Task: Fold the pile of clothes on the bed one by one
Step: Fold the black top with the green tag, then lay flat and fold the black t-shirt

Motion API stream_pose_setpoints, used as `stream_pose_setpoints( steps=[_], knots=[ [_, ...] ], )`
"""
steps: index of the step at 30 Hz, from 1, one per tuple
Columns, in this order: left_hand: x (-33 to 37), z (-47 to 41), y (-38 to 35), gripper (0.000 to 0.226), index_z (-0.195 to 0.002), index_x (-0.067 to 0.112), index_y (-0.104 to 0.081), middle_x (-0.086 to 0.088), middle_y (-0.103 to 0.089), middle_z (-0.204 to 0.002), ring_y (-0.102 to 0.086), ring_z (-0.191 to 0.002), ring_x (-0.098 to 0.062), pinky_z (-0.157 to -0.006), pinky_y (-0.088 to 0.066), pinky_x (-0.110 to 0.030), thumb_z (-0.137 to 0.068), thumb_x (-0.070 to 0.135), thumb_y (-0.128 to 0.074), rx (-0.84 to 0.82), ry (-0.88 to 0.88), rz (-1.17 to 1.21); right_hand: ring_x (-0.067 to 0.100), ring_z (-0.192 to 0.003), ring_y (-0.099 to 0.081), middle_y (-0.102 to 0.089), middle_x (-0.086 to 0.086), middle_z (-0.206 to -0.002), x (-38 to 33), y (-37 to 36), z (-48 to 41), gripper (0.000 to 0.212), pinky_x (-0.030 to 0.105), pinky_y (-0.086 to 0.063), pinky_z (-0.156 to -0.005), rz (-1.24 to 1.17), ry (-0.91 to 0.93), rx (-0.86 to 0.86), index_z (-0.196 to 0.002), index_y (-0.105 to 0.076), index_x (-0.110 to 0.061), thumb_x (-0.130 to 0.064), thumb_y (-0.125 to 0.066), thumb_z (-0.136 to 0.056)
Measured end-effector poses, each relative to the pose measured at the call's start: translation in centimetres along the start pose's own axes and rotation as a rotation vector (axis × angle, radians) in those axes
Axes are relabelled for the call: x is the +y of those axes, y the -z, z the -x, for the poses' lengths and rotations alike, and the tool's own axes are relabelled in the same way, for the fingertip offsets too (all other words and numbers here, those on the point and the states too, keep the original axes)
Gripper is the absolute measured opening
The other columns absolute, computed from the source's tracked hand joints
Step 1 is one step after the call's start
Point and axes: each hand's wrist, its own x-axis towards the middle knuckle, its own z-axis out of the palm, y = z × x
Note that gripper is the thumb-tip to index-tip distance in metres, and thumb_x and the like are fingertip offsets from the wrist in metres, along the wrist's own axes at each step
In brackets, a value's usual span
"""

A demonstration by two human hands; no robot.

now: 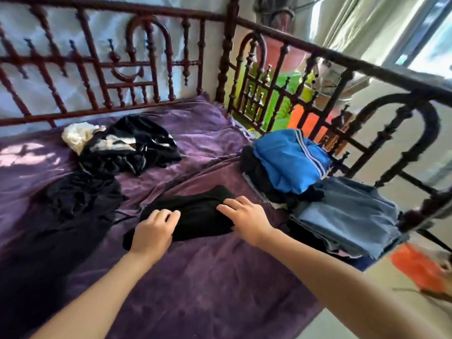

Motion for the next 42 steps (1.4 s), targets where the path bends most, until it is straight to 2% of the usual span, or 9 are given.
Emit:
stream_pose_setpoints(
  steps=[3,7,10,12,14,16,21,27,42],
  knots=[
    [4.3,-8.5,-1.3,0.046,-0.074,0.0,-0.071,-0.009,-0.064,-0.064,-0.061,-0.05,-0.025,-0.029,-0.041,-0.022,-0.031,-0.016,-0.071,0.041,-0.097,-0.063,0.029,-0.114,-0.048,-0.05,0.003,-0.134,8.3,1.6,-0.5,0.06,0.04,-0.051,-0.076,-0.021,-0.062,0.085,-0.135,-0.046,-0.018,-0.012,-0.062,-0.078],
    [10.1,-22.9,-0.3,0.041,-0.081,0.0,-0.071,-0.013,-0.067,-0.072,-0.065,-0.058,-0.028,-0.038,-0.048,-0.026,-0.061,0.003,-0.035,0.219,-0.266,-0.083,0.029,-0.075,-0.066,-0.07,0.006,-0.095,18.7,7.0,-0.4,0.062,0.028,-0.049,-0.044,0.057,-0.143,0.442,-0.099,-0.071,-0.011,-0.003,-0.083,-0.039],
    [14.5,-33.2,-0.3,0.028,-0.09,-0.003,-0.07,-0.018,-0.069,-0.085,-0.068,-0.073,-0.032,-0.055,-0.056,-0.032,-0.062,-0.003,-0.064,0.306,-0.293,-0.076,0.033,-0.072,-0.066,-0.07,0.011,-0.09,26.4,9.8,-1.3,0.061,0.03,-0.049,-0.042,0.135,-0.241,0.676,-0.093,-0.072,-0.008,0.002,-0.084,-0.034],
    [16.7,-38.2,-1.9,0.051,-0.118,-0.001,-0.058,-0.02,-0.061,-0.118,-0.06,-0.106,-0.034,-0.084,-0.053,-0.036,-0.069,-0.001,-0.071,0.128,-0.219,-0.103,0.037,-0.074,-0.064,-0.069,0.013,-0.092,30.4,9.5,-2.5,0.059,0.034,-0.049,-0.043,0.121,-0.348,0.722,-0.097,-0.071,-0.007,0.002,-0.083,-0.04],
    [17.7,-40.7,-4.7,0.069,-0.148,0.014,-0.021,-0.014,-0.021,-0.154,-0.024,-0.139,-0.033,-0.109,-0.027,-0.041,-0.089,0.014,-0.057,-0.247,-0.113,-0.22,0.039,-0.086,-0.06,-0.065,0.014,-0.104,32.9,7.2,-3.8,0.061,0.04,-0.053,-0.056,0.038,-0.446,0.615,-0.113,-0.065,-0.009,-0.001,-0.08,-0.054],
    [17.5,-40.7,-7.8,0.073,-0.15,0.024,-0.004,-0.014,0.002,-0.157,-0.005,-0.143,-0.034,-0.113,-0.015,-0.047,-0.093,0.024,-0.05,-0.525,-0.088,-0.318,0.035,-0.116,-0.046,-0.049,0.011,-0.133,34.3,3.3,-4.8,0.069,0.041,-0.048,-0.085,-0.043,-0.574,0.257,-0.14,-0.041,-0.018,-0.018,-0.069,-0.077],
    [11.9,-35.0,-11.1,0.066,-0.15,0.022,-0.012,-0.015,-0.006,-0.156,-0.007,-0.143,-0.031,-0.113,-0.014,-0.048,-0.093,0.034,-0.045,-0.699,0.004,-0.368,0.032,-0.143,-0.004,-0.004,0.01,-0.157,36.5,-4.4,-6.3,0.071,0.047,-0.022,-0.111,-0.251,-0.664,-0.219,-0.149,-0.008,-0.035,-0.06,-0.04,-0.091],
    [5.5,-26.9,-6.0,0.06,-0.148,0.022,-0.016,-0.013,-0.011,-0.155,-0.01,-0.142,-0.03,-0.112,-0.019,-0.044,-0.095,0.033,-0.042,-0.721,0.347,-0.332,0.033,-0.142,-0.01,-0.011,0.015,-0.155,32.0,-2.0,-11.2,0.055,0.048,-0.022,-0.11,-0.173,-0.548,-0.127,-0.143,-0.032,-0.026,-0.053,-0.035,-0.095],
    [-3.0,-5.0,13.7,0.053,-0.143,0.021,-0.033,-0.001,-0.035,-0.148,-0.029,-0.135,-0.021,-0.105,-0.031,-0.034,-0.094,0.038,-0.043,-0.201,0.905,-0.393,0.031,-0.144,-0.004,-0.007,0.012,-0.157,4.1,9.3,-15.7,0.05,0.048,-0.021,-0.111,-0.282,0.201,-0.037,-0.141,-0.034,-0.02,-0.043,-0.04,-0.097]
  ],
)
